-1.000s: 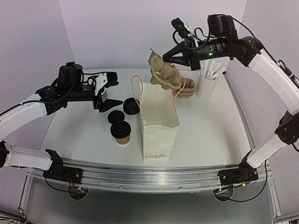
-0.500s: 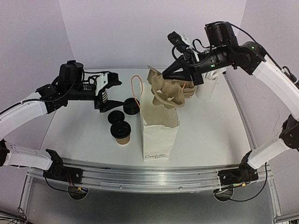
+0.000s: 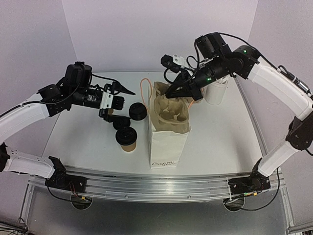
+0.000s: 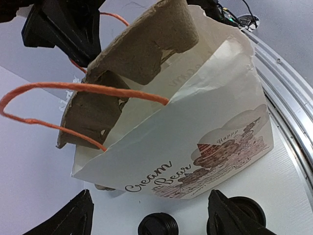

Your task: Pack the takeout coffee

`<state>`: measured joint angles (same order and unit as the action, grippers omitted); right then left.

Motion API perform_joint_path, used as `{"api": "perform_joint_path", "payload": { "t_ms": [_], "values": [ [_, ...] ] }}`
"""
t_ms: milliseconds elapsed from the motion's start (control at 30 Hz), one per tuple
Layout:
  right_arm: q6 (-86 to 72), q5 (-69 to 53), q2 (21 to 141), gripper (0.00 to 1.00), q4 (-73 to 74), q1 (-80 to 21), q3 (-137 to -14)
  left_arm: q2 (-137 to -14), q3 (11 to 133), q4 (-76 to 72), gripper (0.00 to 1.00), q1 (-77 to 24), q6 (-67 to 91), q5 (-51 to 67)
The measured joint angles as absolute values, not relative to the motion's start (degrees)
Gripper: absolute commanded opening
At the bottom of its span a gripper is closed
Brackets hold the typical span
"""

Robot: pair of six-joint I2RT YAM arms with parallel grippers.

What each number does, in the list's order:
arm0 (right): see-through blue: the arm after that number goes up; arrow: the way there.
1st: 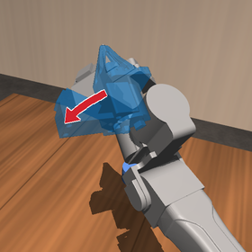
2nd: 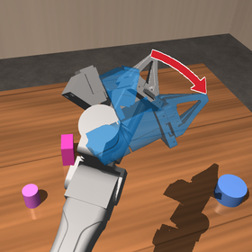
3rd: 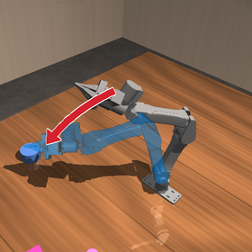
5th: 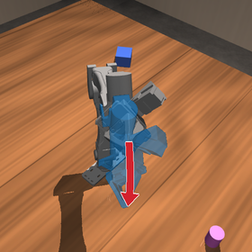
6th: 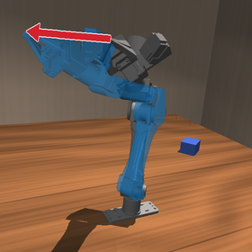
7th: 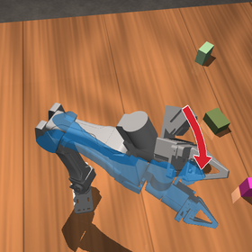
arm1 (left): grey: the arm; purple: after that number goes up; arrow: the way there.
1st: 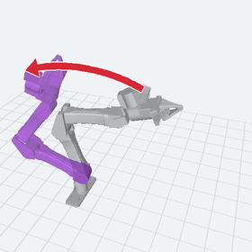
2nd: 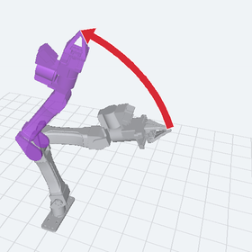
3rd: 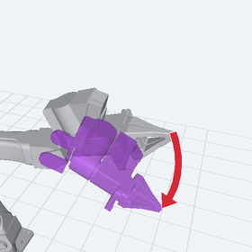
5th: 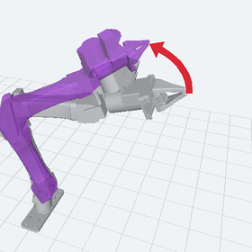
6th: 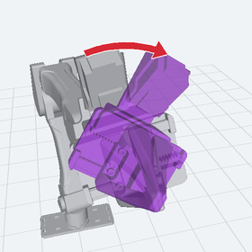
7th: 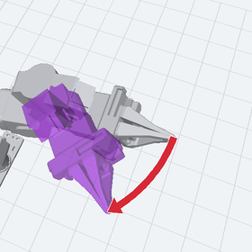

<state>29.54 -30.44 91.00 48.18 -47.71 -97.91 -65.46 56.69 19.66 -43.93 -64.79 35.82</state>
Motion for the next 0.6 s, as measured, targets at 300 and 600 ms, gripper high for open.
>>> {"api": "perform_joint_path", "payload": {
  "t_ms": [300,600],
  "values": [
    [32.5,-26.8,93.0,0.0,50.5,-50.3,-98.9,-67.9,57.4,21.1,0.82,-45.5,-72.2,38.8],
    [34.4,-22.2,96.1,0.0,54.1,-52.7,-99.5,-68.8,57.4,20.9,0.84,-46.0,-73.4,39.4]
  ]
}}
